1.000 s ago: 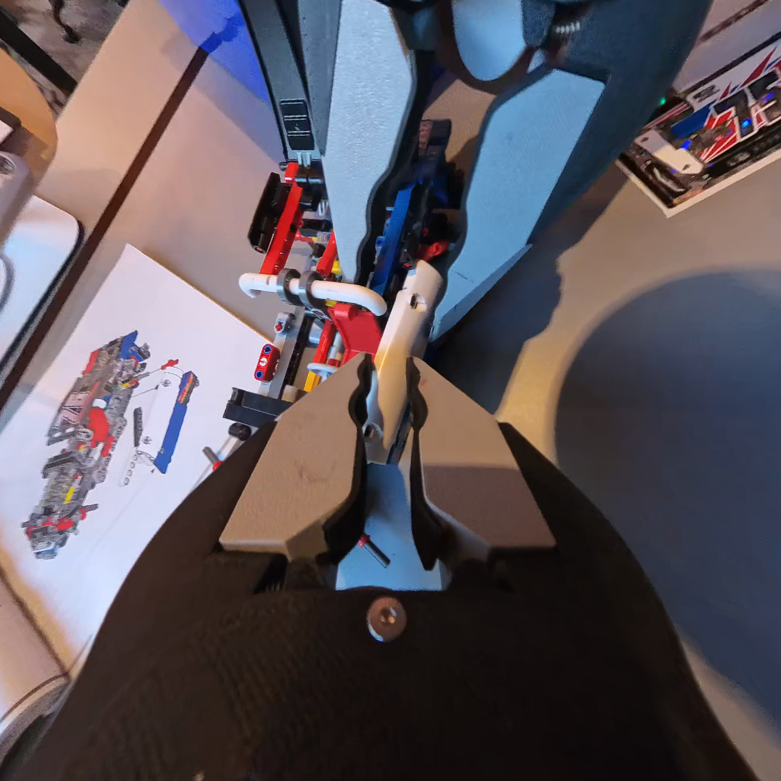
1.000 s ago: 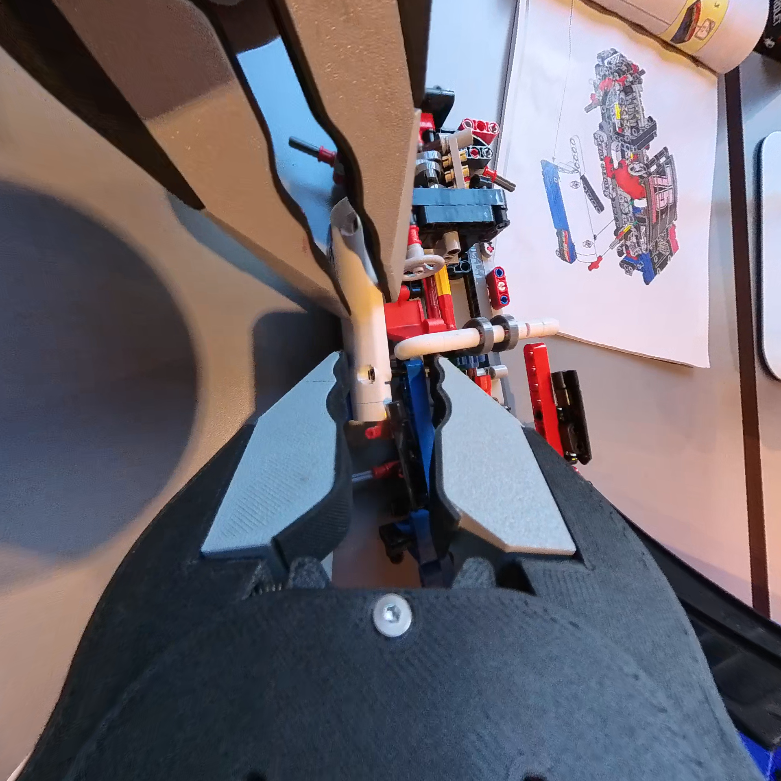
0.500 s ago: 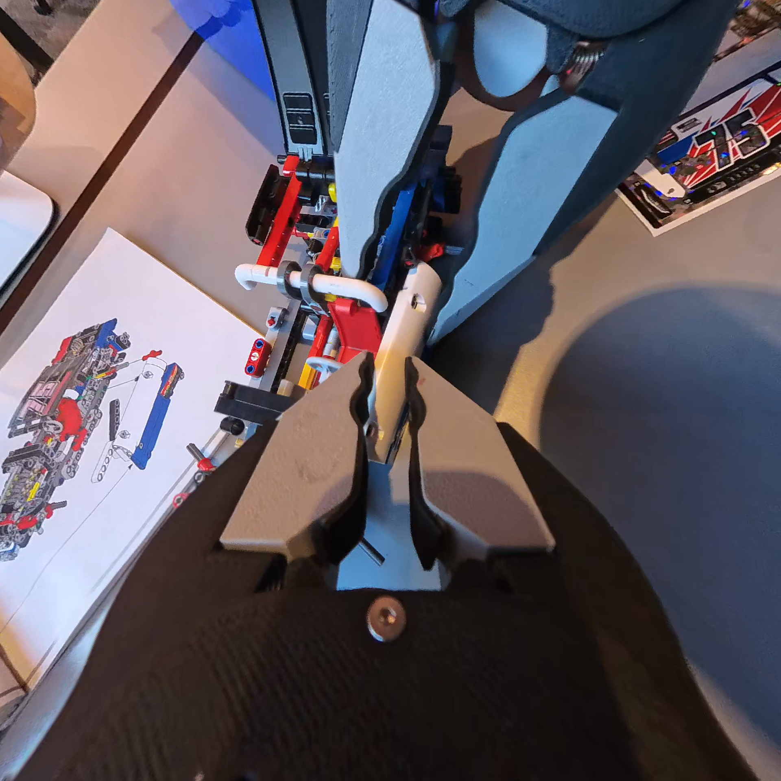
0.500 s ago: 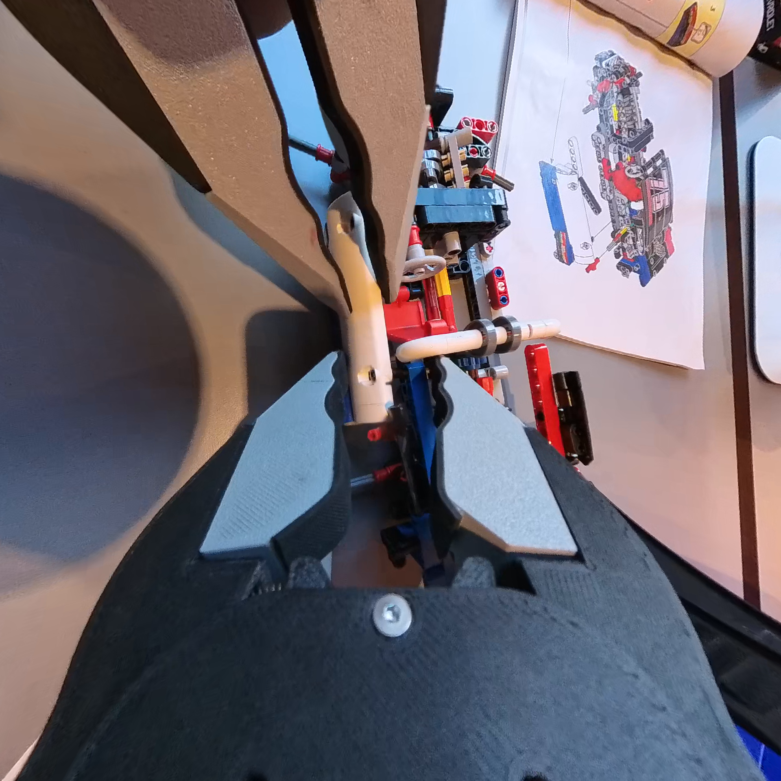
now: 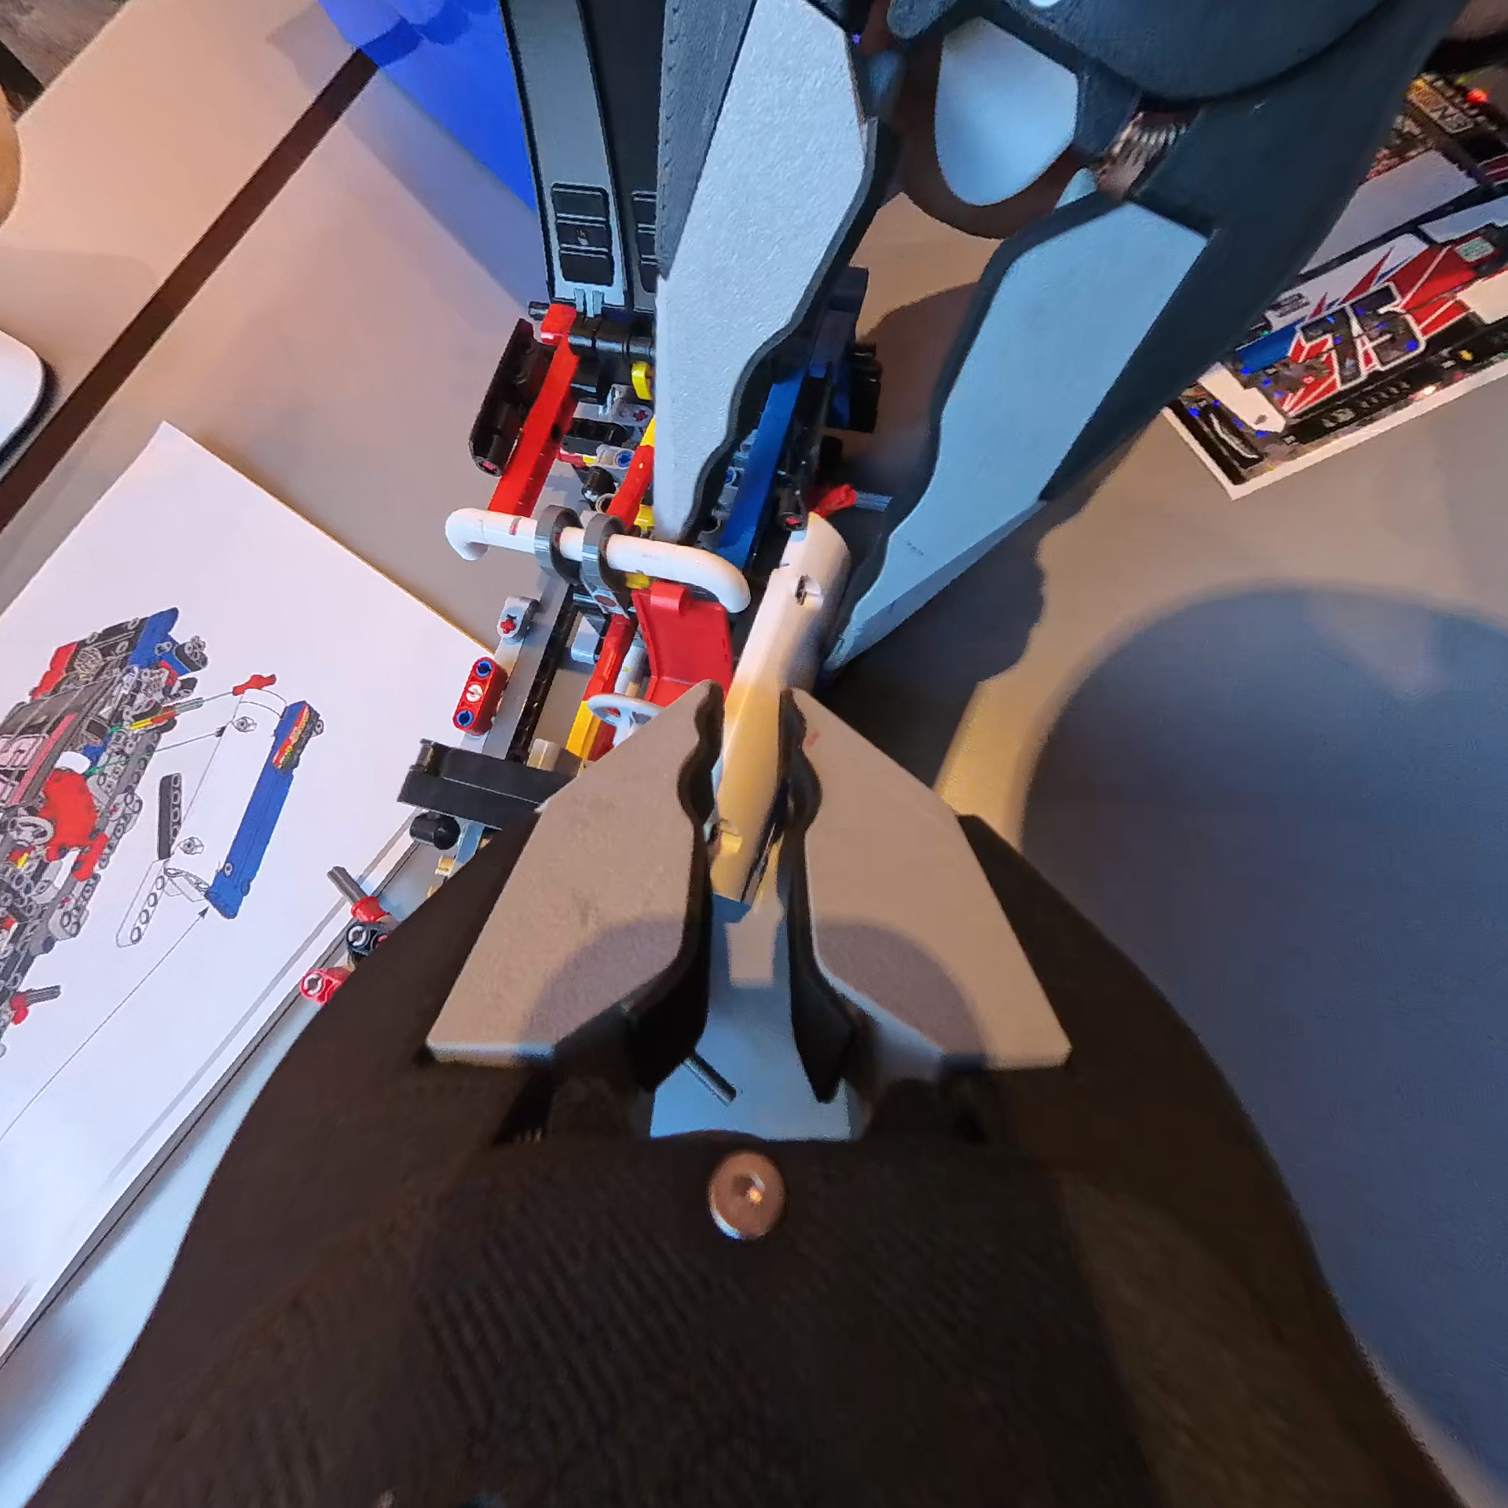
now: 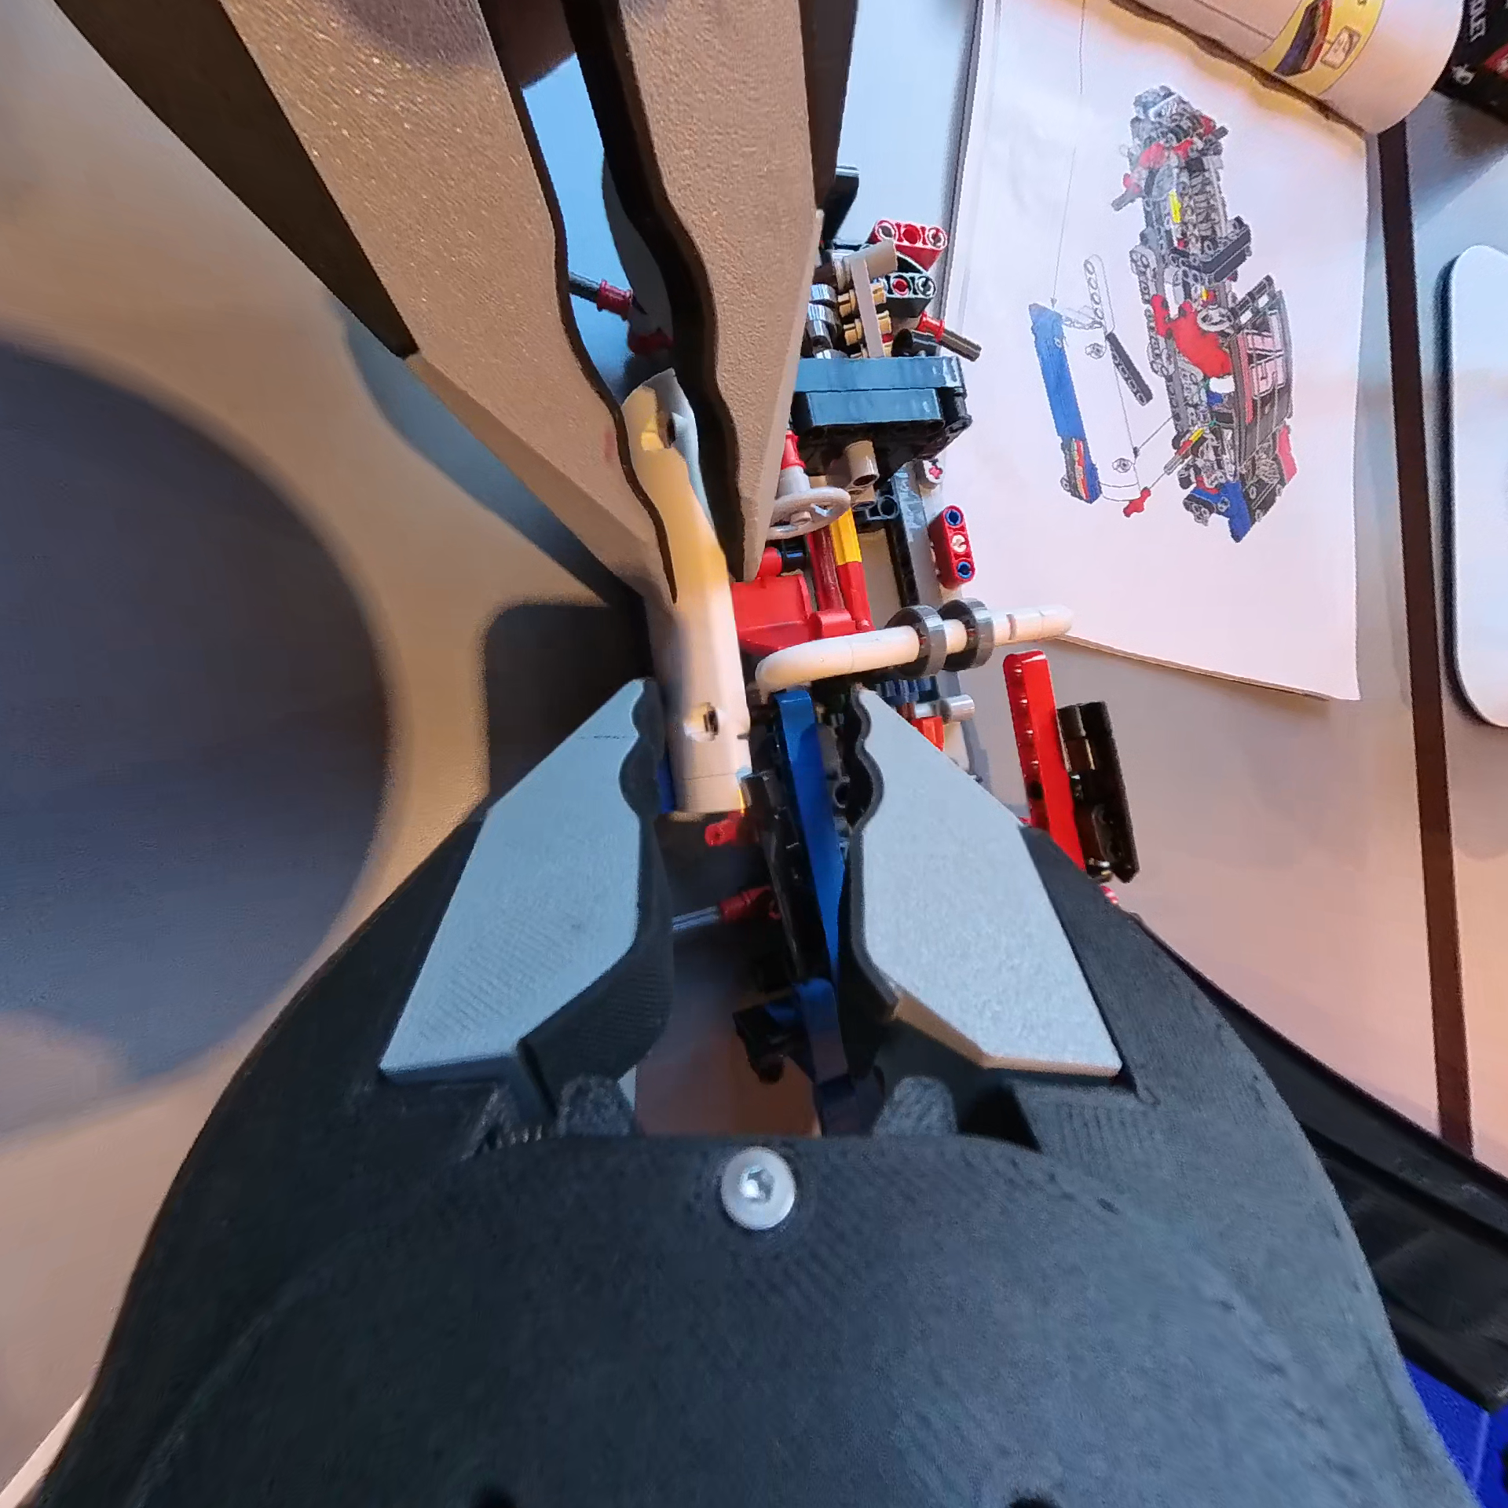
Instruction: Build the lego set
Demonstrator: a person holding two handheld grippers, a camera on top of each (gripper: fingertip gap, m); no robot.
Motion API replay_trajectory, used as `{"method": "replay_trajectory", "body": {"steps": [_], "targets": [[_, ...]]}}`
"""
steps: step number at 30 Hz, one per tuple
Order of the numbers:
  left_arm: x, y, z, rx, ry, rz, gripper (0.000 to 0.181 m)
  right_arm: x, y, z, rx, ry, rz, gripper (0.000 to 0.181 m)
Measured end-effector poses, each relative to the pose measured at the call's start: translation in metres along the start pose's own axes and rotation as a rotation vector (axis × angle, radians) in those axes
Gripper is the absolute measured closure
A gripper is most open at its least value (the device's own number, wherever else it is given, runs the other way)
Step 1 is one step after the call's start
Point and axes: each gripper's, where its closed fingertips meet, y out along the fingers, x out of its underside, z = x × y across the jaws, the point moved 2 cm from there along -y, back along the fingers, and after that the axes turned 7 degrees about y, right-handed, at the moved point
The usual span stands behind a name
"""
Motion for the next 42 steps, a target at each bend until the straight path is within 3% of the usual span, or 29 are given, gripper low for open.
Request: {"method": "replay_trajectory", "body": {"steps": [13, 21, 26, 42], "targets": [[-0.012, -0.008, 0.018, -0.198, 0.305, 0.032, 0.152, 0.001, 0.001, 0.000, 0.015, -0.019, -0.005, 0.142], [0.002, 0.005, 0.015, -0.323, 0.551, -0.076, 0.152, 0.000, 0.000, 0.000, 0.011, -0.012, 0.002, 0.142], [0.000, 0.004, 0.009, -0.323, 0.535, -0.073, 0.165, 0.000, 0.000, 0.000, 0.012, -0.010, 0.004, 0.142], [0.000, 0.005, 0.007, -0.326, 0.463, -0.081, 0.165, -0.002, 0.003, -0.002, -0.010, 0.024, 0.019, 0.147]]}}
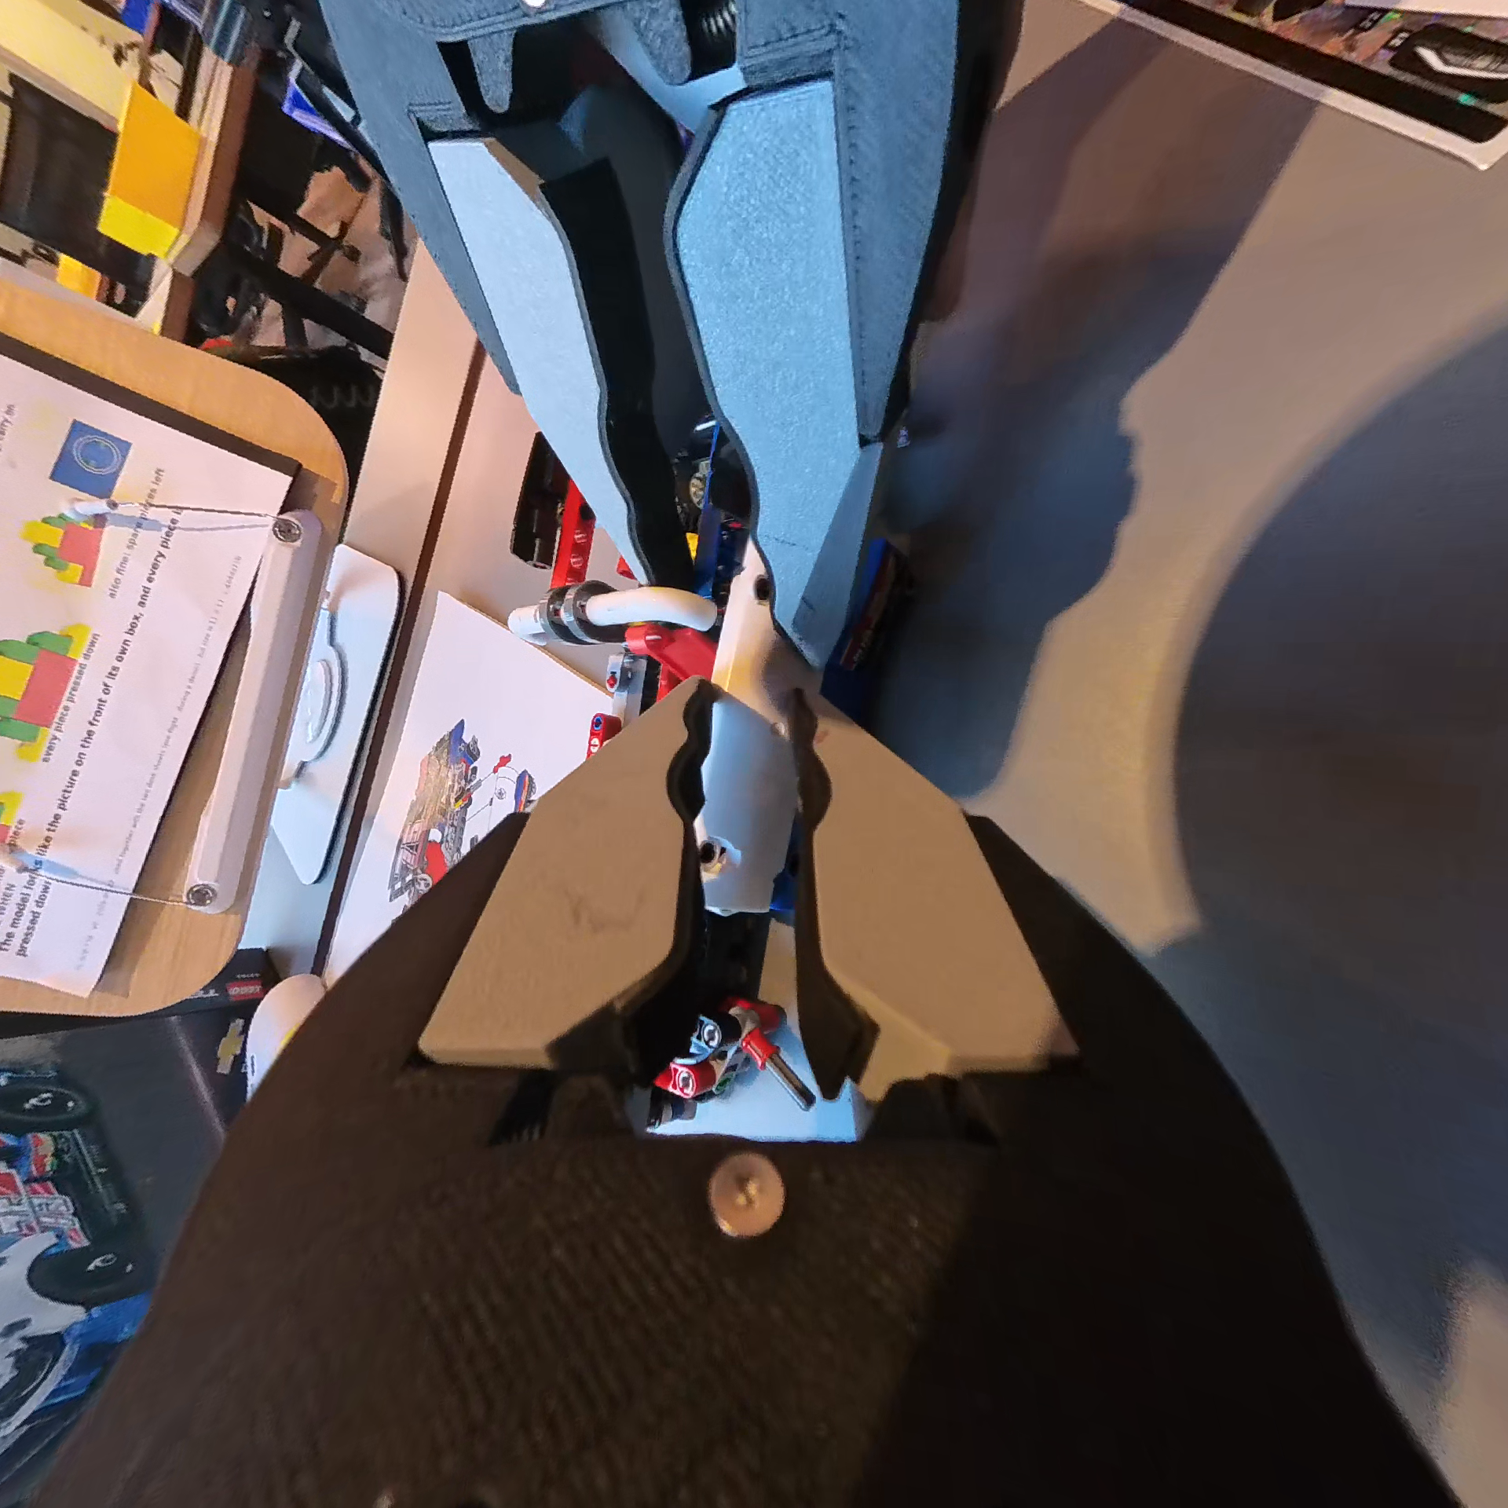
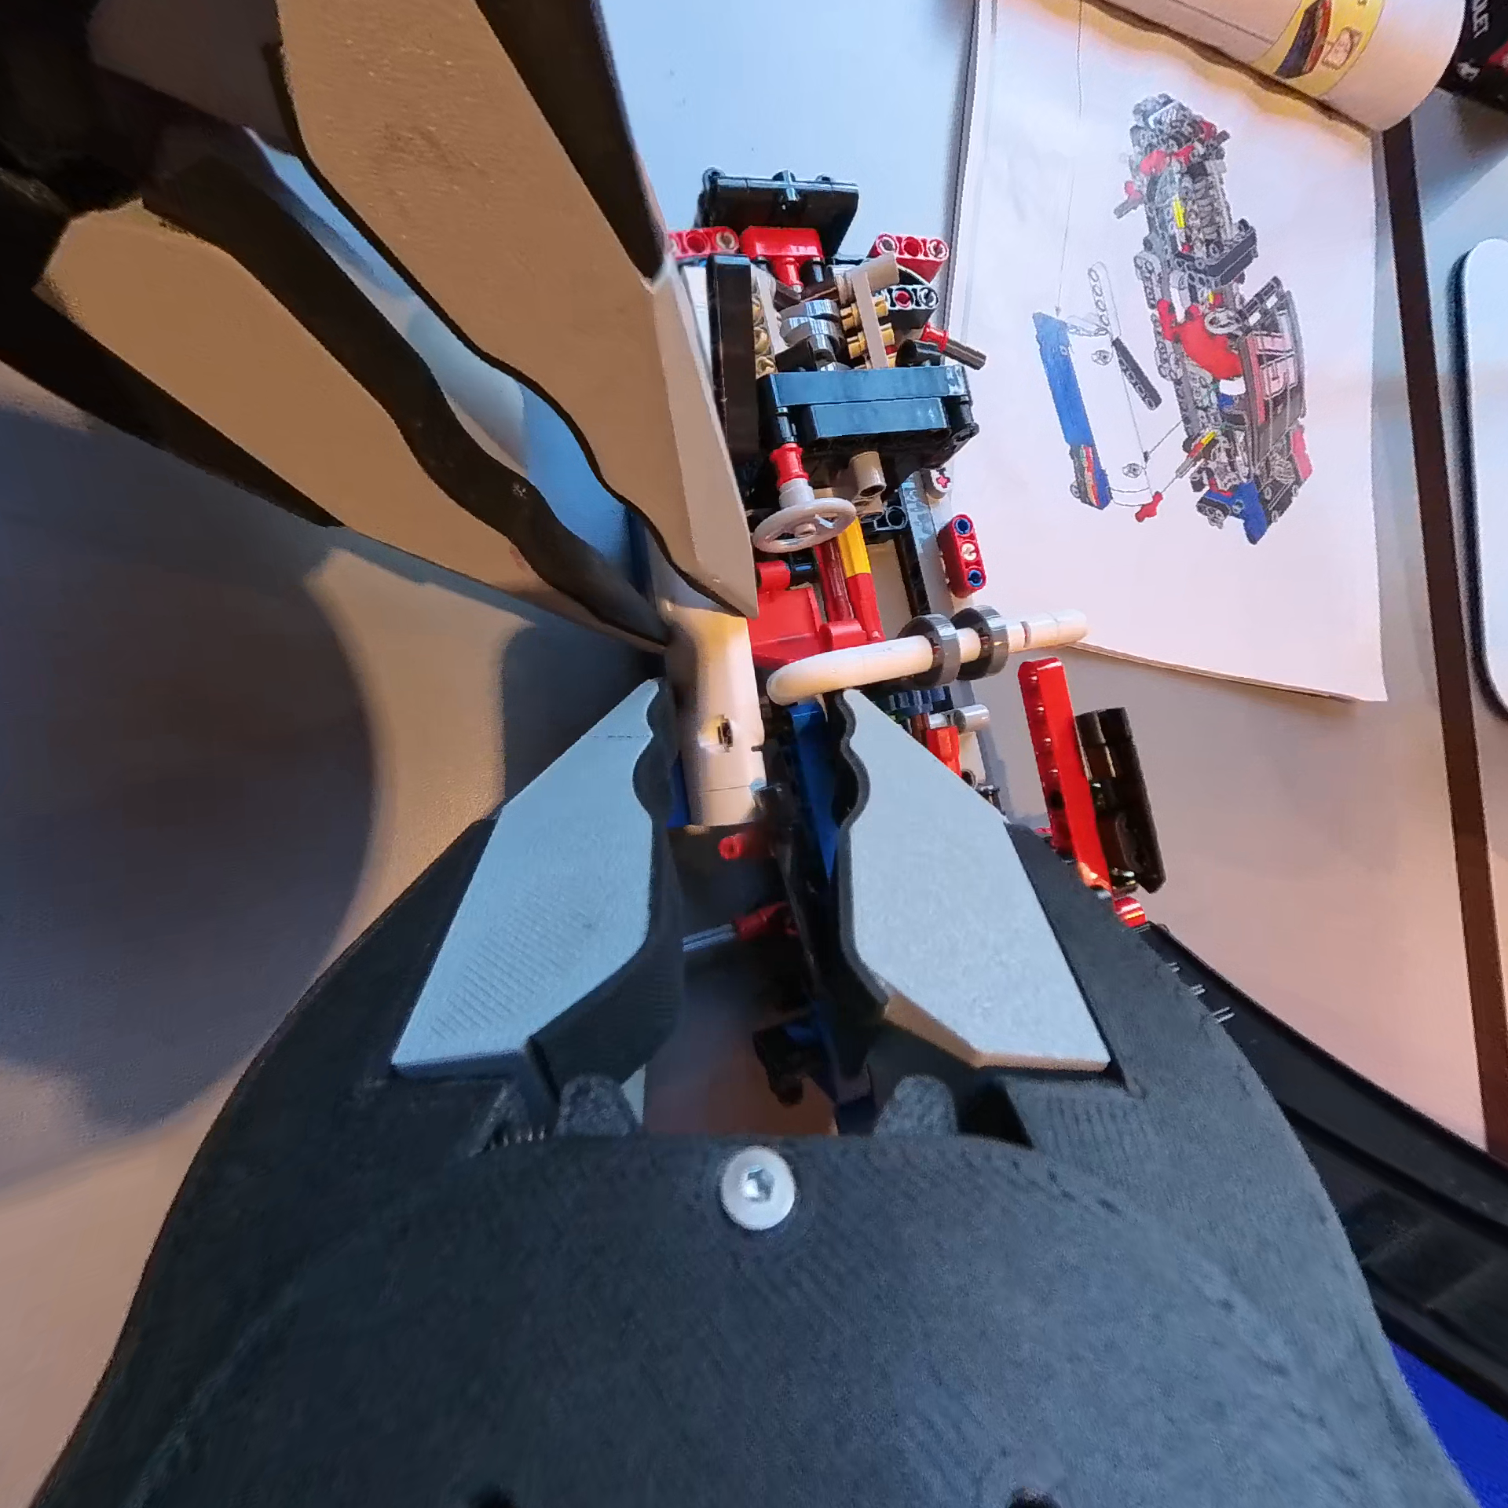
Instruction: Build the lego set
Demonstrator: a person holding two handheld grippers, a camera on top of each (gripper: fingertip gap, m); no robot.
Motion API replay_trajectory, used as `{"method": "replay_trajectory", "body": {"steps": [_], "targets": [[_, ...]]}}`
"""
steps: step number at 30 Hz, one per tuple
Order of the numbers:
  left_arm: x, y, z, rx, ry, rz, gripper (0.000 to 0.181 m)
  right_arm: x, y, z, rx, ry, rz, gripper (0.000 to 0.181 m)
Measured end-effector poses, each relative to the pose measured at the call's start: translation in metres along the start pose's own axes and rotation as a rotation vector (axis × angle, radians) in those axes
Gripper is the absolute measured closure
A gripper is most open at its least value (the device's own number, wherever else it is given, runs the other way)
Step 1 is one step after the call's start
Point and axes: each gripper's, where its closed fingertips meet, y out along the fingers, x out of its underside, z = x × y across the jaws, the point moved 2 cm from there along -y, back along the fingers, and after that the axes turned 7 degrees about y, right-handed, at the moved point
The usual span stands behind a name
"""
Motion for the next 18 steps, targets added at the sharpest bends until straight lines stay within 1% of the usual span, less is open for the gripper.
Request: {"method": "replay_trajectory", "body": {"steps": [2, 7, 11, 15, 18], "targets": [[0.0000, 0.0000, -0.0001, -0.001, -0.012, 0.000, 0.165, 0.0001, 0.0002, 0.0002, -0.001, 0.003, 0.000, 0.147], [0.0001, 0.0005, -0.0001, -0.012, -0.016, -0.005, 0.164, 0.0005, -0.0007, 0.0016, -0.033, 0.080, -0.006, 0.147], [0.0001, 0.0006, 0.0001, -0.020, -0.017, -0.003, 0.164, 0.0020, -0.0017, 0.0017, -0.003, 0.035, -0.045, 0.146], [0.0002, 0.0013, -0.0004, -0.019, -0.019, -0.001, 0.164, 0.0016, 0.0015, 0.0018, -0.016, 0.028, -0.065, 0.145], [0.0001, 0.0018, -0.0005, -0.023, -0.025, -0.003, 0.163, 0.0038, 0.0061, 0.0006, -0.030, 0.032, -0.099, 0.139]]}}
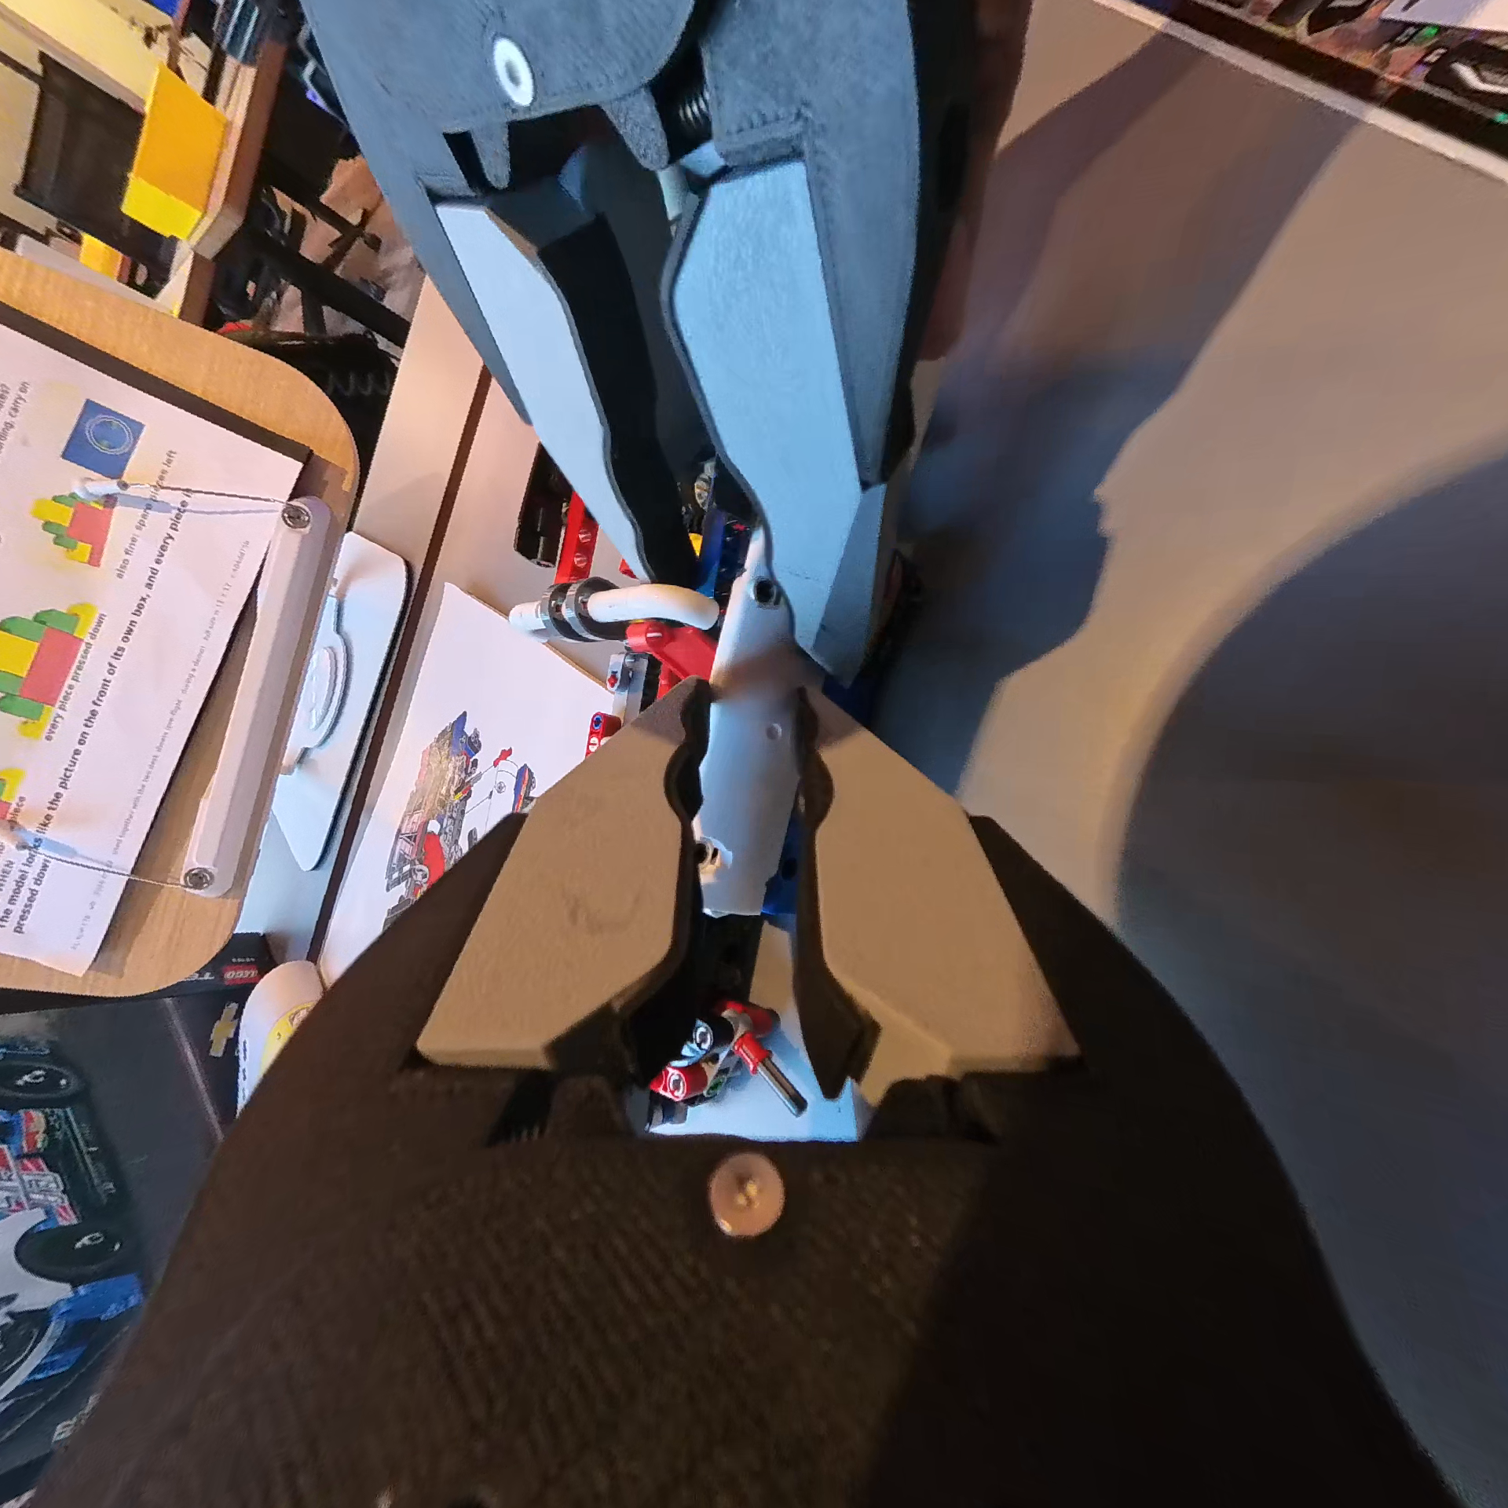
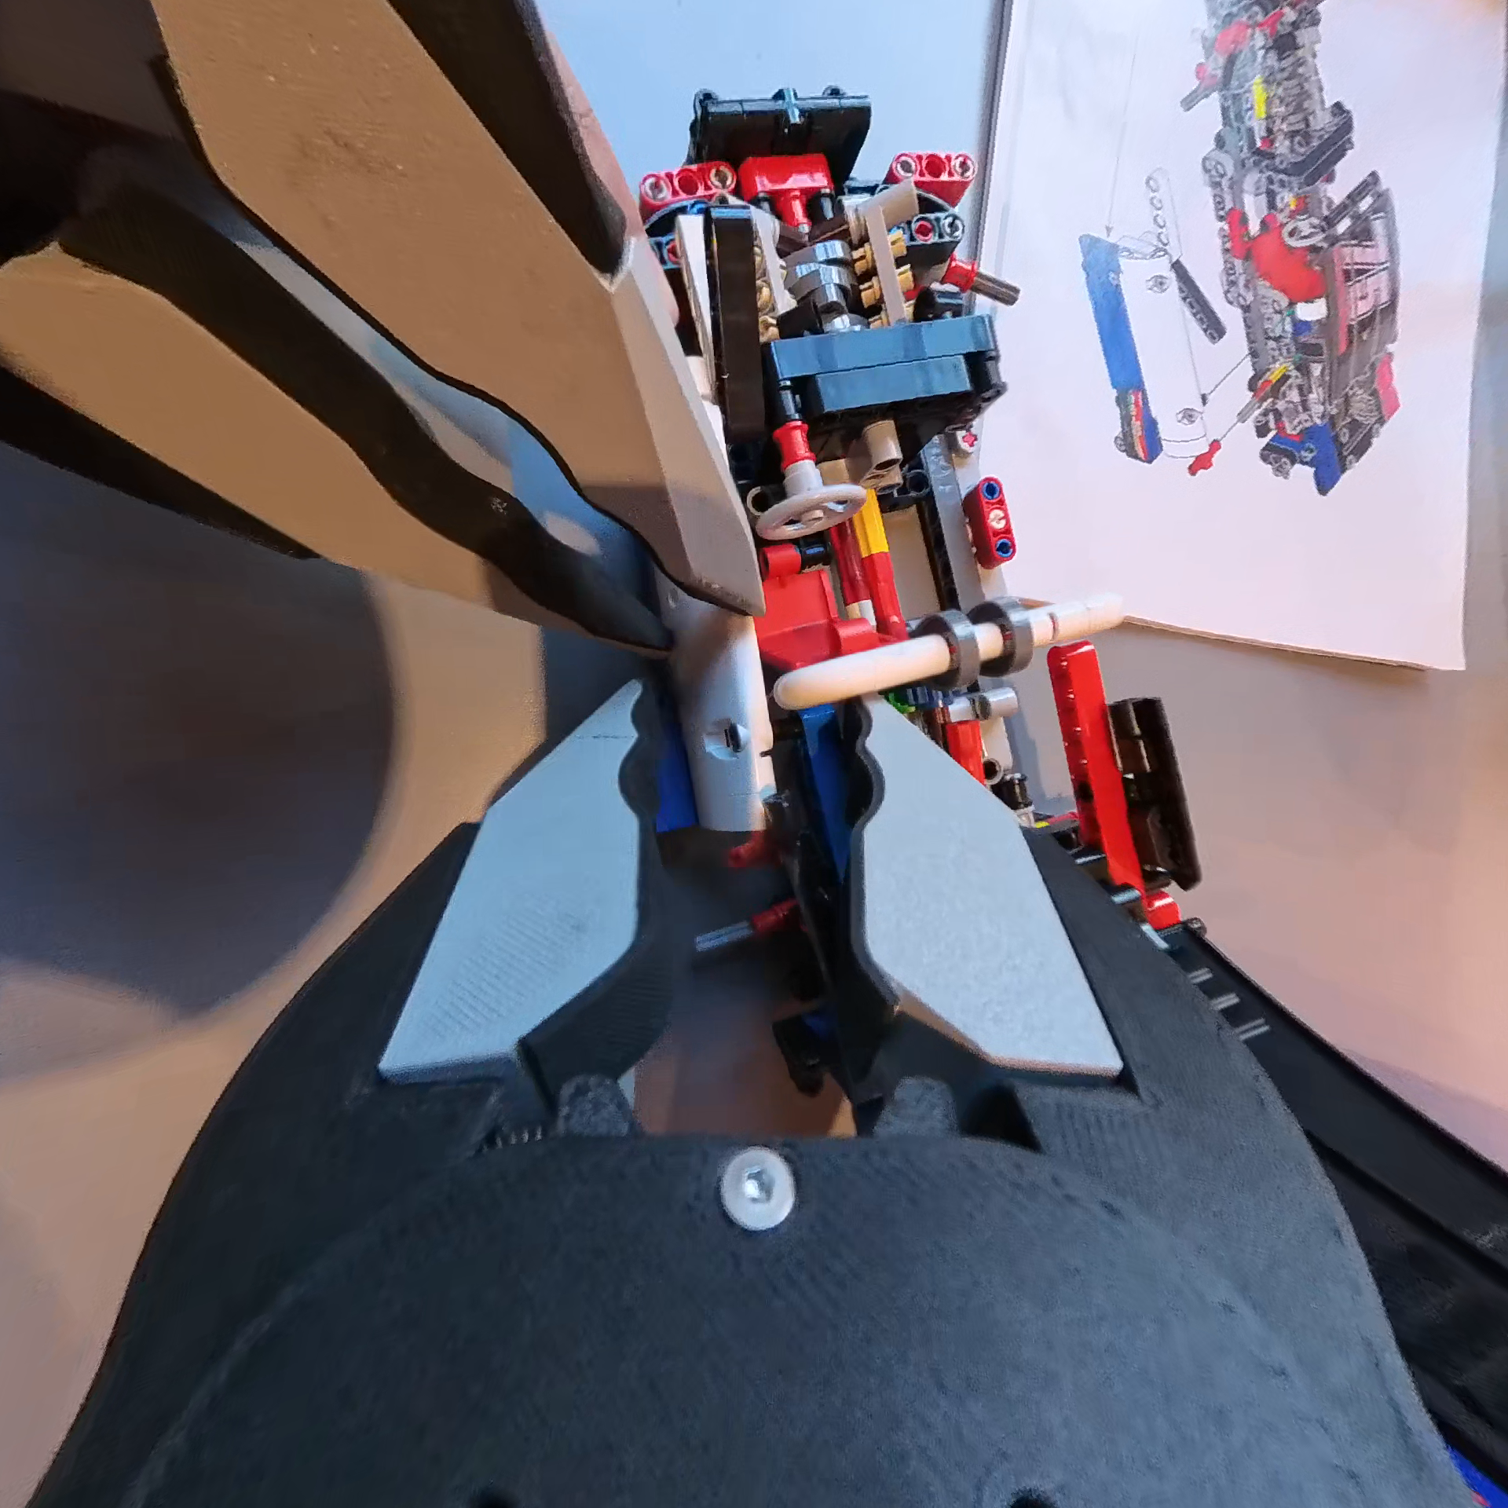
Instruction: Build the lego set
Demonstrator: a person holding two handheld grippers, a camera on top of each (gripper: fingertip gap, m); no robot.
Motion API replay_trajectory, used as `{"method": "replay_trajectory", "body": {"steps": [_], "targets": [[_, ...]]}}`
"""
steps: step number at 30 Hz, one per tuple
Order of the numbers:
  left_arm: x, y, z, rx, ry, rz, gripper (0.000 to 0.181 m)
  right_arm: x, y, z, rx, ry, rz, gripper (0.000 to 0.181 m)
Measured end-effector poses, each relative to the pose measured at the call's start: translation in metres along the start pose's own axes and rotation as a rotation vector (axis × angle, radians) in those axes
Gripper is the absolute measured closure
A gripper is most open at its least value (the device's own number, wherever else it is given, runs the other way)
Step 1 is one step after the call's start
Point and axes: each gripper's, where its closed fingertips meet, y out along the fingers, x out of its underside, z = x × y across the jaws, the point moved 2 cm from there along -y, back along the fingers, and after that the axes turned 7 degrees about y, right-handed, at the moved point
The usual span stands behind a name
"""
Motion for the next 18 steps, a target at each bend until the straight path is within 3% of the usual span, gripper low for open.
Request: {"method": "replay_trajectory", "body": {"steps": [18], "targets": [[-0.0019, 0.0016, -0.0004, -0.014, -0.028, -0.048, 0.164, -0.0004, 0.0008, 0.0015, 0.032, -0.021, 0.019, 0.144]]}}
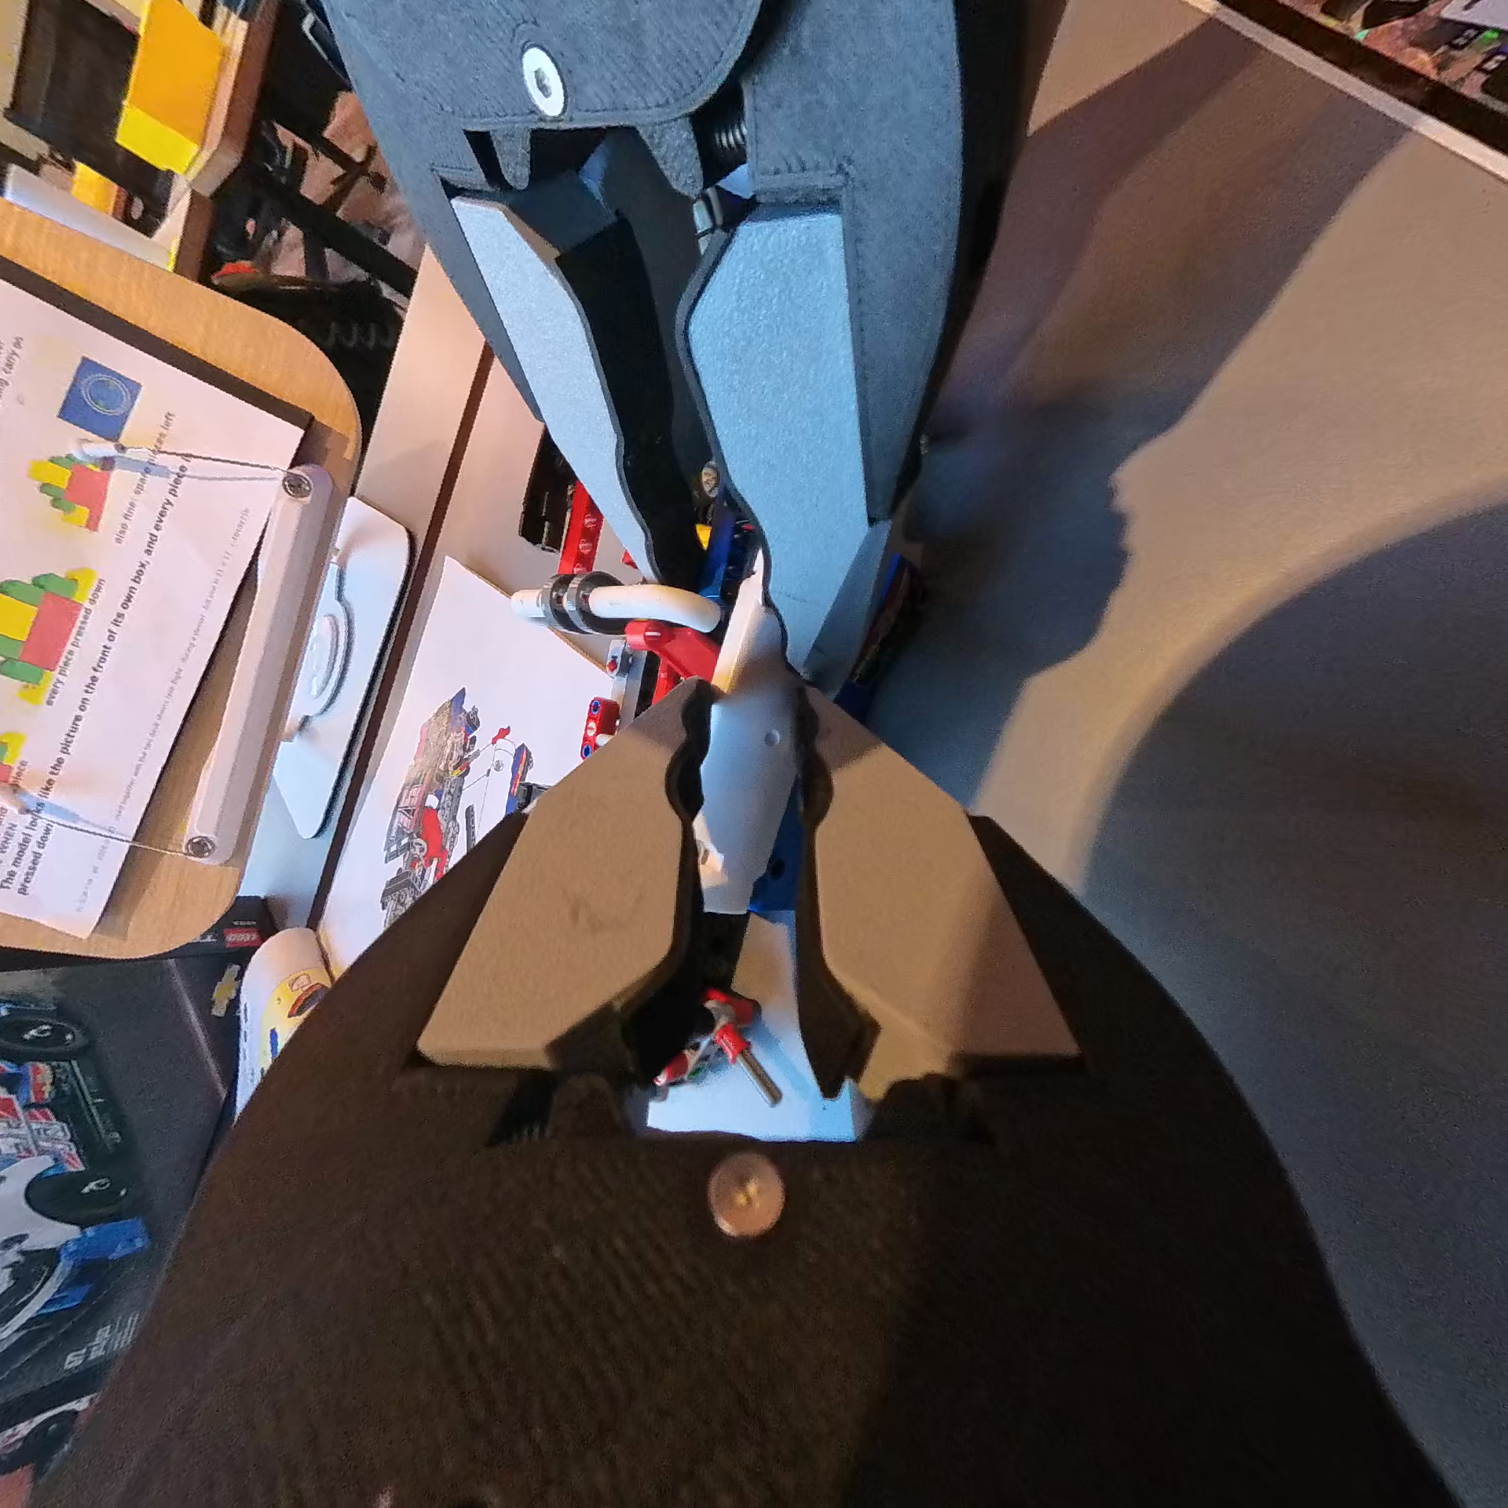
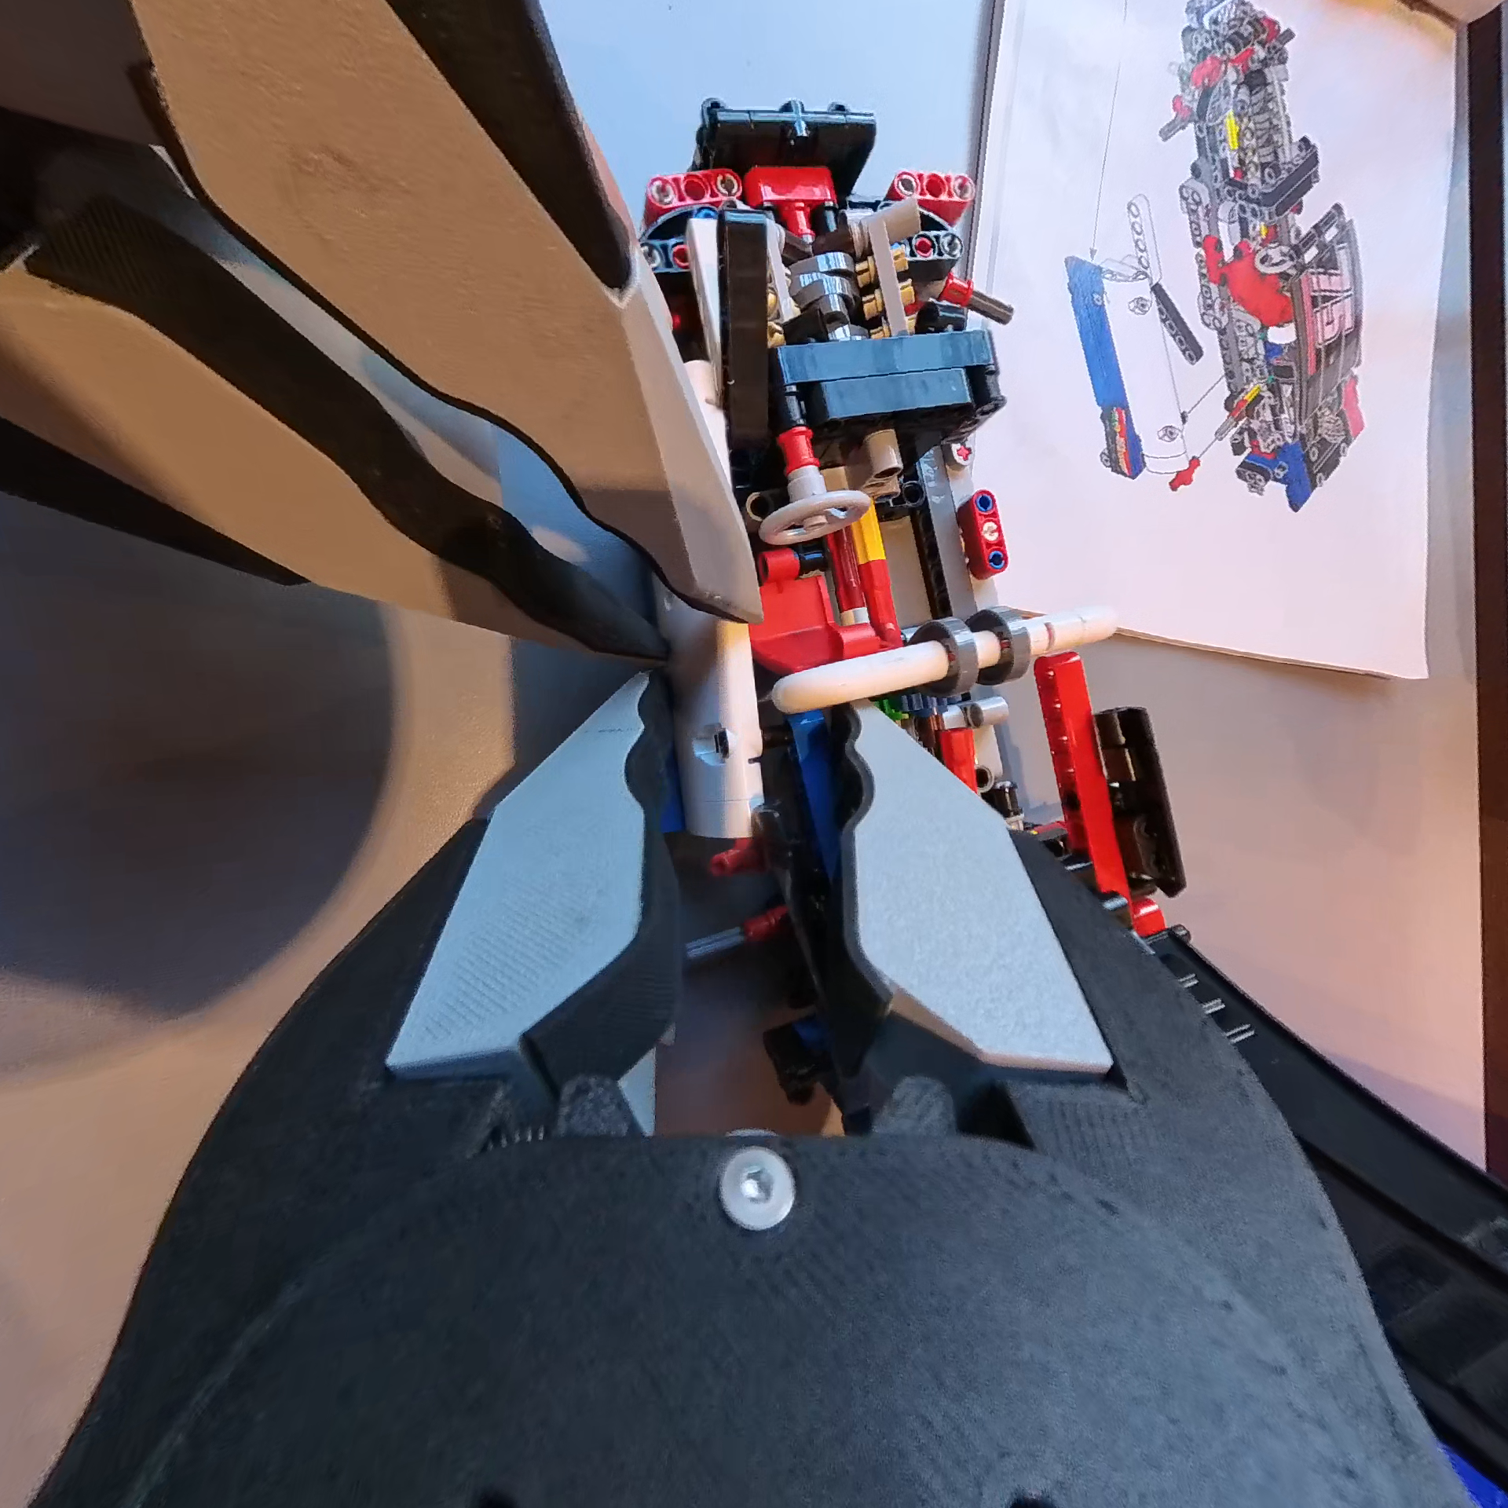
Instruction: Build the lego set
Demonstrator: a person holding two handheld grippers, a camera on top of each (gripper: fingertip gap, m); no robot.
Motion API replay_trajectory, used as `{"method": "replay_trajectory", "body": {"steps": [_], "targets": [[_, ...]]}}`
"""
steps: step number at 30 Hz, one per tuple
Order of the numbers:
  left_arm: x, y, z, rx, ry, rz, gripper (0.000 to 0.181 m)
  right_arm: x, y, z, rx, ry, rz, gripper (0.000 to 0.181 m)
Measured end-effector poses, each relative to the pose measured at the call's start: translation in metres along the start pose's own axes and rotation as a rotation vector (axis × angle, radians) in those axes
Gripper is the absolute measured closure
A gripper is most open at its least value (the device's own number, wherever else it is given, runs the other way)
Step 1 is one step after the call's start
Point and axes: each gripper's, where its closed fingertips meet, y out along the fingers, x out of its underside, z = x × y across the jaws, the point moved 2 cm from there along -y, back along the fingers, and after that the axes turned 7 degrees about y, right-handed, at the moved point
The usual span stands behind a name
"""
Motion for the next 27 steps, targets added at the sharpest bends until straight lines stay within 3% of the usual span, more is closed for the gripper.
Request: {"method": "replay_trajectory", "body": {"steps": [15, 27], "targets": [[-0.001, 0.000, 0.000, -0.035, -0.110, -0.031, 0.165, 0.000, -0.001, -0.001, 0.037, -0.030, 0.020, 0.148], [-0.004, -0.008, 0.004, -0.011, -0.148, -0.043, 0.167, -0.001, -0.004, -0.010, 0.015, 0.065, 0.006, 0.148]]}}
